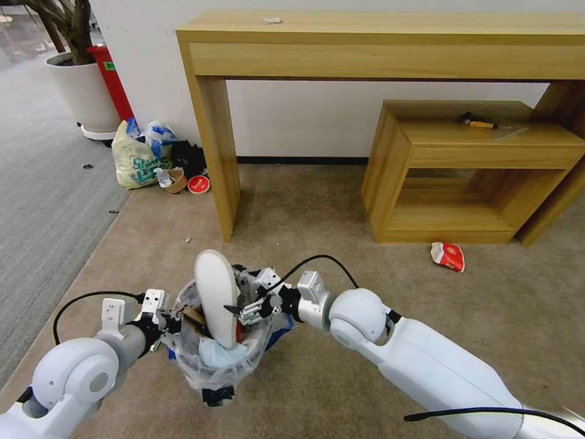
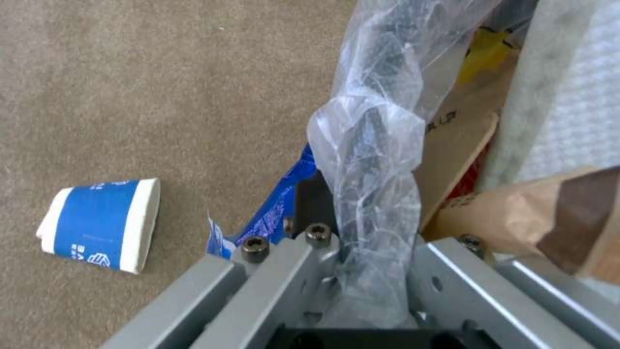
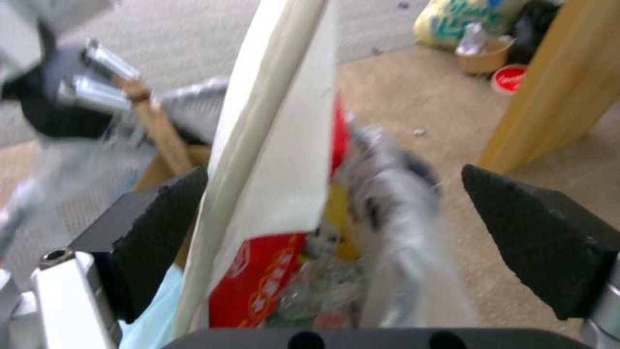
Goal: Pick up the trash bin and place the garbage on the floor into it.
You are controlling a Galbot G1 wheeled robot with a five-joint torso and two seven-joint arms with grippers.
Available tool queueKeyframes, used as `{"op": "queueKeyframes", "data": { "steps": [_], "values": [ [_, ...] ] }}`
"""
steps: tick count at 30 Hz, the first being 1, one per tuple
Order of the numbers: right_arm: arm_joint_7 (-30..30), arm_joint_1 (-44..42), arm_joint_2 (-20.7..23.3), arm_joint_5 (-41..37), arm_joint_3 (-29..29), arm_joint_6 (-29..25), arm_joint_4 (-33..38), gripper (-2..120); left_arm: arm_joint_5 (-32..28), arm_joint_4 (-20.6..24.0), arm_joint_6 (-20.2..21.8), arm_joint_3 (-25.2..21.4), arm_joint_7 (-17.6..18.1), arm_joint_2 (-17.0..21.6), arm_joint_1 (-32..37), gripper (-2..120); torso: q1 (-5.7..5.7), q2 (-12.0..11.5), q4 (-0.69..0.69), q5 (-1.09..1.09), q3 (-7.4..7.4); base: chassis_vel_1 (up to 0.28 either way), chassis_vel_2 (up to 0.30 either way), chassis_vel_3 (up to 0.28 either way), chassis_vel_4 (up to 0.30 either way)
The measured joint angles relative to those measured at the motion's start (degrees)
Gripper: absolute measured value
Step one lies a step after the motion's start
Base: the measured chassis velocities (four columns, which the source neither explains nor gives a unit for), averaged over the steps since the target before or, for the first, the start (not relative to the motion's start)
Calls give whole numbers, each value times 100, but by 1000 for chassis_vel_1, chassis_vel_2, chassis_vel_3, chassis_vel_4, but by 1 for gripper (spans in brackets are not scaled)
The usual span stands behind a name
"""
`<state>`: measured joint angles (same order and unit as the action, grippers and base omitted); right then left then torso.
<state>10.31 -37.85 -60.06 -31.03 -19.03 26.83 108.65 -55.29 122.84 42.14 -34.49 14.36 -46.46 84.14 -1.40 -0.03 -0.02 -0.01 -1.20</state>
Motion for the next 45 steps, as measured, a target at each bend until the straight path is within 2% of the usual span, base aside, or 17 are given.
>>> {"op": "queueKeyframes", "data": {
  "steps": [9,11,15,22,26,29,34,45],
  "values": [
    [-60,-737,105,-37,1008,0,419,100,13,-32,0,-78,12,-92,60,0,0,0,-1,1,0,0,0,0,0],
    [-265,-1067,147,-33,1336,-80,544,100,22,-32,0,-98,30,-162,86,0,0,0,-1,0,0,0,0,0,0],
    [-562,-1327,143,-32,1588,-152,605,100,30,-34,0,-106,44,-220,94,0,0,0,0,0,0,0,0,0,0],
    [-817,-2205,-160,287,2742,-338,770,100,67,-30,0,-200,62,-342,145,0,0,0,0,1,0,0,0,0,0],
    [-869,-2492,-338,471,3126,-402,820,100,72,11,0,-210,75,-389,157,0,0,0,0,1,0,0,0,0,0],
    [-899,-2871,-699,861,3630,-568,841,100,78,45,0,-211,103,-431,160,0,0,0,-1,1,0,0,0,0,0],
    [-873,-3185,-1015,1051,3961,-656,914,100,85,64,0,-212,118,-446,155,0,0,0,-1,0,0,0,0,0,0],
    [-723,-3326,-1152,1321,3994,-670,979,100,133,123,0,-220,127,-496,204,0,0,0,0,0,0,18,20,-18,-20]
  ]
}}
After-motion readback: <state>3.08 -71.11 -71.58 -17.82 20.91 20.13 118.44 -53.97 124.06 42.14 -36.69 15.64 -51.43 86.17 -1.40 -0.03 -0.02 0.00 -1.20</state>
